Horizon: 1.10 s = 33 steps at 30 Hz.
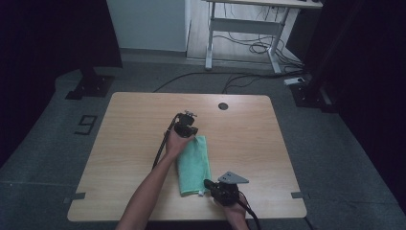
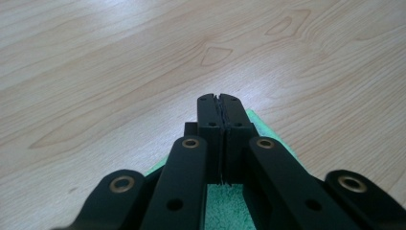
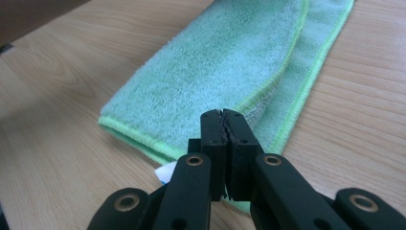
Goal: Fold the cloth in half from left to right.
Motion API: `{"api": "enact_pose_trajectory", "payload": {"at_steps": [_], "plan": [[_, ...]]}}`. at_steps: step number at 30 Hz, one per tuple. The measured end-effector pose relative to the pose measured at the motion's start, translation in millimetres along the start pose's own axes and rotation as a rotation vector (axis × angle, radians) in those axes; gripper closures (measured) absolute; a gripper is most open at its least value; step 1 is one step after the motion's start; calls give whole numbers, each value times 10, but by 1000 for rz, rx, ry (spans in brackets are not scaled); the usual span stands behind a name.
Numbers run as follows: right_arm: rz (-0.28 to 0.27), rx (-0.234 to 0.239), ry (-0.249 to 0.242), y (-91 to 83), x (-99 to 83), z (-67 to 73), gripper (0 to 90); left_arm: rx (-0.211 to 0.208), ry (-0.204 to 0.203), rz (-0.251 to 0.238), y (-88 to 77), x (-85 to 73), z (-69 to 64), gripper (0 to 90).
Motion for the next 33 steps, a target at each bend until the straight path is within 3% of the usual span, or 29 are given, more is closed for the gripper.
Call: {"api": "enact_pose_trajectory", "payload": {"at_steps": [5, 14, 18, 23, 33], "plan": [[29, -21, -8, -5, -16, 7, 876, -8, 5, -8, 16, 29, -68, 884], [63, -16, 8, -4, -30, -30, 871, -25, 23, -33, -17, 43, -139, 882], [87, -20, 14, 6, -38, -39, 872, -37, 49, -46, -40, 87, -225, 879], [106, -21, 19, 9, -48, -45, 874, -45, 75, -15, 67, 91, -361, 872], [117, -21, 4, 3, -54, -46, 873, -39, 74, 4, 207, 60, -358, 856]]}}
Point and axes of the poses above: each handheld gripper's, and its own axes: y roughly forward along the jaws, x roughly out of its top, z roughly to its left, the point moved 4 cm from there along y, roughly forward along the jaws, and after that the axes turned 15 degrees about x, right-handed, at the moved point
